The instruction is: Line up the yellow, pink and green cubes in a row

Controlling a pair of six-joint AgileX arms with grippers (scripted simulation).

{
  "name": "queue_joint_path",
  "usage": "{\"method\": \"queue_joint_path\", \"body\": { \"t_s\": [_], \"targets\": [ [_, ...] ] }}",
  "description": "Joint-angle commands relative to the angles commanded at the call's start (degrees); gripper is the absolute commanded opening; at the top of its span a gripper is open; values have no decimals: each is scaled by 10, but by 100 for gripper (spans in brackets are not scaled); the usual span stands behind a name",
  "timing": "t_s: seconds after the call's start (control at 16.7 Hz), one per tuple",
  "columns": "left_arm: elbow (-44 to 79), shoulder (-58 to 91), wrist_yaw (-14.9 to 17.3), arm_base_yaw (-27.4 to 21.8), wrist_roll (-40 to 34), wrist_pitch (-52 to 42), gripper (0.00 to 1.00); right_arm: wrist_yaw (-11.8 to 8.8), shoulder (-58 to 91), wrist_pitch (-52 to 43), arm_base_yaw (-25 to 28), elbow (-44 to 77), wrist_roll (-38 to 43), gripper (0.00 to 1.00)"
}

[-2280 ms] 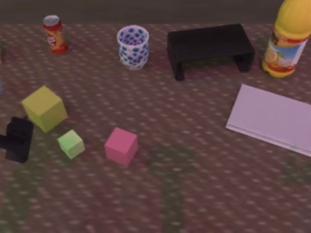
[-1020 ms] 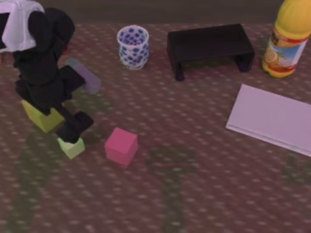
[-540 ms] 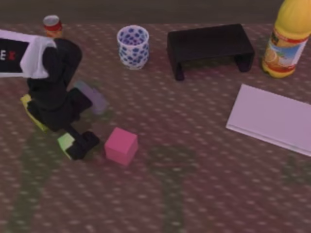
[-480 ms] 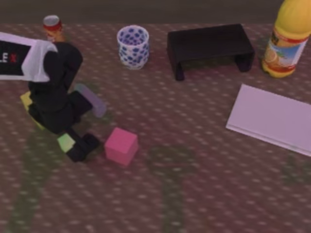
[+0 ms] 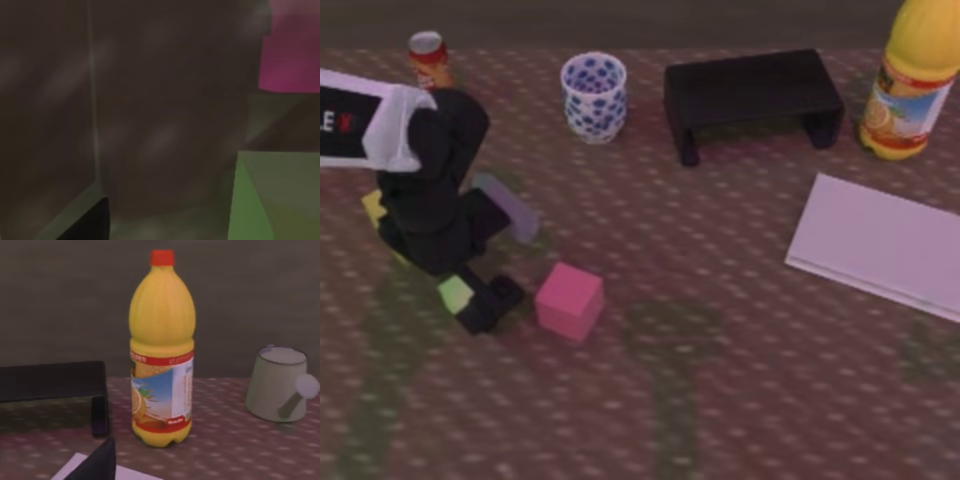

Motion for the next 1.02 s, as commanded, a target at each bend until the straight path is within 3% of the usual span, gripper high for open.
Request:
{"method": "queue_joint_path", "body": {
  "t_s": [0.66, 1.02],
  "targets": [
    [0, 0, 0, 0, 0, 0, 2, 0, 0, 0, 0, 0, 0, 100],
    [0, 0, 0, 0, 0, 0, 0, 0, 0, 0, 0, 0, 0, 100]
  ]
}}
